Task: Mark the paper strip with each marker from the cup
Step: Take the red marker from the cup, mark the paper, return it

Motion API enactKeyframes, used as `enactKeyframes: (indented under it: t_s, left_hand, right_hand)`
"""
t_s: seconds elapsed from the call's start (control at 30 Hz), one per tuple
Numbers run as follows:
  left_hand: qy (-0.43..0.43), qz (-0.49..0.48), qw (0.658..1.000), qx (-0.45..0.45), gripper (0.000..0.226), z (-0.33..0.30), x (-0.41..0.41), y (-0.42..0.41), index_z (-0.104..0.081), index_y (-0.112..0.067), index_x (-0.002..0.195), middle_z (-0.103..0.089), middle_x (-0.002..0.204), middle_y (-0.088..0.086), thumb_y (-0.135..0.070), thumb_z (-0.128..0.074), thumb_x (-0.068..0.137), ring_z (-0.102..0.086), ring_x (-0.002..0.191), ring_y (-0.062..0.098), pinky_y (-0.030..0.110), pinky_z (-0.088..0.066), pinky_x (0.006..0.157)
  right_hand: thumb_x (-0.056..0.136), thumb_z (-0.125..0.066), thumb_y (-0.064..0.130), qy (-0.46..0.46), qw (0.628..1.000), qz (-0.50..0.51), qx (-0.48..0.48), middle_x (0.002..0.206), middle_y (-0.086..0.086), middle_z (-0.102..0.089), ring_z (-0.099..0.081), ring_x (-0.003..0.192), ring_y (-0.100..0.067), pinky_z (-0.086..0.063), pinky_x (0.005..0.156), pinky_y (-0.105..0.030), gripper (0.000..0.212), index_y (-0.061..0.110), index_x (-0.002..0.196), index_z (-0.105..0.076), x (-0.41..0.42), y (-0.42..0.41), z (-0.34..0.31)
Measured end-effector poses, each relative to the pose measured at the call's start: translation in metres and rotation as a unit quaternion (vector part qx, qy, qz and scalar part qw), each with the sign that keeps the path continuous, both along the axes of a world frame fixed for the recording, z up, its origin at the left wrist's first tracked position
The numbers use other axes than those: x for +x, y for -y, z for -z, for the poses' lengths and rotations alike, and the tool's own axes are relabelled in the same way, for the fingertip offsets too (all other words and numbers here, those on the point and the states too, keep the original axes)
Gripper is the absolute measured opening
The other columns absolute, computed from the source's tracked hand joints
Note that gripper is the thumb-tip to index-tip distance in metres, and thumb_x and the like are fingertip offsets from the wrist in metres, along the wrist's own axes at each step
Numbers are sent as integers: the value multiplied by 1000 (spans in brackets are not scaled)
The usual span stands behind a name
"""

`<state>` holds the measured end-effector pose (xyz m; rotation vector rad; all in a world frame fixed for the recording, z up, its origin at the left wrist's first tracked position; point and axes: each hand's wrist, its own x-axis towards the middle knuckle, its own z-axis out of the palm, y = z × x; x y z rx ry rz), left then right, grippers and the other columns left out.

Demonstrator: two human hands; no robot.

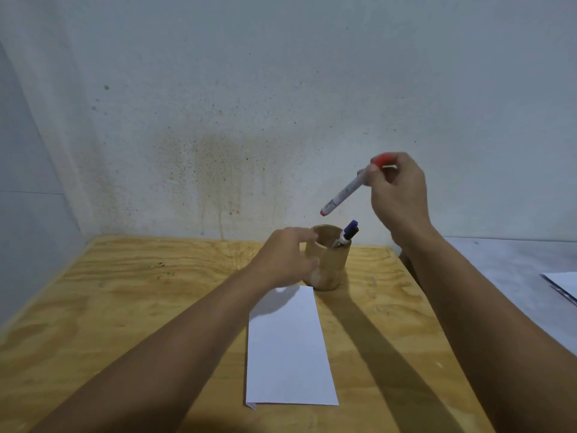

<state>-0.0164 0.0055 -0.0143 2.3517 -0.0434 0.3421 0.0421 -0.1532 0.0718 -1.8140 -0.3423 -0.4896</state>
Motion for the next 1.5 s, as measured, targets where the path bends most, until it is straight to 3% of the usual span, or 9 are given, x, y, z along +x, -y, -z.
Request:
enactKeyframes:
  t_s: [0.17, 0.27, 0.43, 0.6, 0.8, 1.0, 1.2, 1.37, 1.5]
  left_hand:
    - [77, -44, 972, -218, 27, -40, -11, -4, -67, -16, 110, -69, 111, 1, -17, -66, 83, -63, 102, 11, 19, -50, 80]
    - [79, -18, 942, -325, 25, -54, -19, -12, -65, -13, 111, -69, 105, 11, -11, -63, 86, -68, 92, 21, 30, -59, 77]
    - [68, 36, 941, -331, 28, -46, -35, -22, -66, -4, 109, -68, 95, 17, 6, -61, 84, -68, 76, 19, 26, -59, 70]
    - [46, 69, 934, -347, 17, -28, -43, -37, -67, -1, 101, -61, 74, 13, 1, -59, 86, -59, 60, 16, 23, -54, 61]
    - [43, -55, 934, -350, 10, -8, -47, -52, -71, -4, 83, -62, 61, 6, -8, -63, 86, -55, 51, 14, 21, -48, 48]
    - [-7, -175, 974, -142, 10, 22, -59, -92, -72, -7, 75, -67, 64, -3, -8, -66, 83, -56, 49, 4, 13, -43, 44]
    - [-57, -206, 976, 43, 10, 52, -64, -91, -68, -14, 74, -65, 74, 5, -15, -65, 83, -58, 65, 14, 25, -41, 52]
    - [-47, -198, 978, 44, 10, 58, -60, -89, -70, -10, 90, -68, 88, 7, -15, -67, 81, -62, 80, 21, 28, -46, 66]
    - [10, -223, 970, 95, 58, 60, -65, -82, -47, -15, 129, -51, 121, 4, -28, -68, 77, -54, 104, 20, 34, -49, 84]
  right_hand:
    - [98, -57, 21, 12, 992, -115, -49, 93, 0, -61, -67, 69, -12, -60, 59, -27, 32, 25, 130, -56, -17, 1, -7]
    - [80, -81, 20, -50, 983, -161, -71, 81, -12, -70, -72, 61, -18, -55, 50, -28, 33, 7, 105, -65, -25, 0, 2]
    - [79, -80, 11, -136, 956, -233, -117, 78, -17, -76, -74, 65, -19, -61, 61, -33, 19, -3, 90, -72, -35, -6, 10]
    - [86, -74, 12, -177, 928, -290, -151, 81, -14, -78, -71, 62, -15, -53, 53, -23, 13, -1, 88, -71, -38, -13, 20]
    - [79, -81, 15, -69, 943, -225, -236, 68, 4, -71, -62, 55, 0, -47, 54, -17, 14, 10, 75, -68, -42, -29, 48]
    - [92, -65, 5, -117, 948, -269, -121, 78, -21, -72, -67, 57, -19, -56, 54, -34, 8, -1, 89, -61, -45, -20, 61]
    - [101, -45, -1, -297, 883, -350, 98, 90, -22, -70, -70, 69, -23, -62, 62, -34, 25, 1, 106, -70, -46, -25, 72]
    - [82, -55, -10, -344, 792, -444, 240, 86, -17, -66, -67, 75, -23, -62, 71, -38, 40, -2, 121, -62, -42, -27, 84]
    - [78, -65, 6, -315, 822, -414, 231, 80, -13, -63, -66, 70, -19, -63, 65, -35, 42, 0, 120, -62, -39, -33, 91]
